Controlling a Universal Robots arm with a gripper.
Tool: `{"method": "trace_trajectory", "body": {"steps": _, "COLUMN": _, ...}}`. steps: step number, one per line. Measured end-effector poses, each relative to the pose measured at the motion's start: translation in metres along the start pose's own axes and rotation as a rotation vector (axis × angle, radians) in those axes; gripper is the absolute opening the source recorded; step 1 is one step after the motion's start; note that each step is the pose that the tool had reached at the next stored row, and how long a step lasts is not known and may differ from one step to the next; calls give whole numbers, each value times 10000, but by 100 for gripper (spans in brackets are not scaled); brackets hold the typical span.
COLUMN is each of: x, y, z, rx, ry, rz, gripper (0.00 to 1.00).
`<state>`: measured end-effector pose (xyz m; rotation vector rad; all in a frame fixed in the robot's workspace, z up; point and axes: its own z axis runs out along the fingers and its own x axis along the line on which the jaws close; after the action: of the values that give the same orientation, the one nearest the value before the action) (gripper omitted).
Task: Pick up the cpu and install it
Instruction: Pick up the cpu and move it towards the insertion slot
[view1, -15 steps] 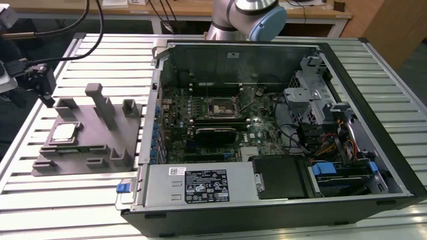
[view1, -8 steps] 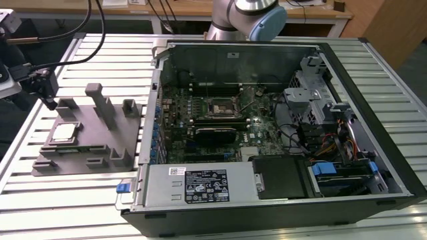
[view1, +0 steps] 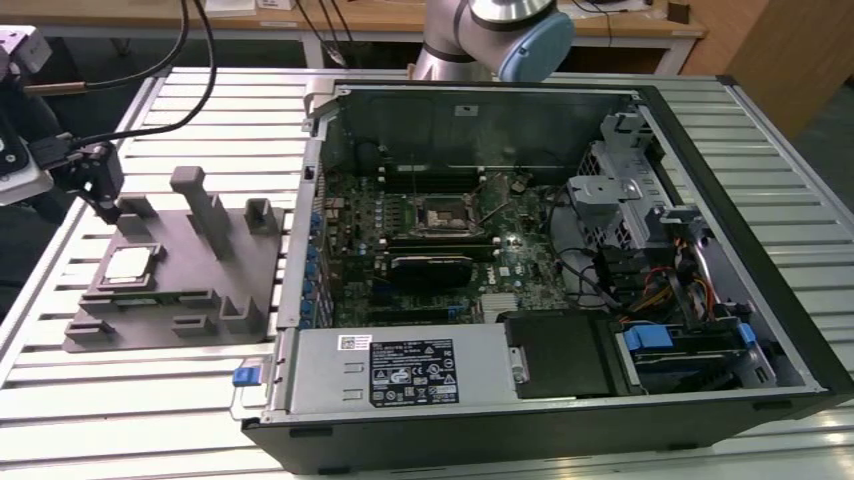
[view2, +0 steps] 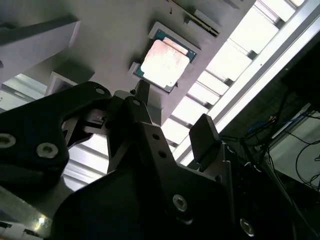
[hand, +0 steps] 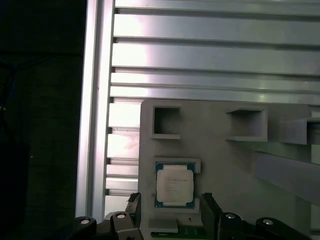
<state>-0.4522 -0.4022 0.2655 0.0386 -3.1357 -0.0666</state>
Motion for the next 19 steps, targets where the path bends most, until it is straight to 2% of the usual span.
{"method": "trace_trajectory", "body": {"steps": 3, "x": -1, "y": -4, "z": 56, "rx": -1, "ry": -1, "rz": -3, "gripper": 61}}
{"method": "trace_trajectory", "body": {"steps": 4, "x": -1, "y": -6, "z": 73, "rx": 0, "ry": -1, "rz": -3, "gripper": 66}}
{"method": "trace_trajectory", "body": {"steps": 5, "x": -1, "y": -8, "z": 91, "rx": 0, "ry": -1, "rz": -3, "gripper": 66}}
{"method": "trace_trajectory", "body": {"steps": 6, "x": -2, "y": -13, "z": 109, "rx": 0, "ry": -1, "rz": -5, "gripper": 73}}
{"method": "trace_trajectory", "body": {"steps": 19, "x": -30, "y": -32, "z": 284, "rx": 0, "ry": -6, "rz": -39, "gripper": 73}}
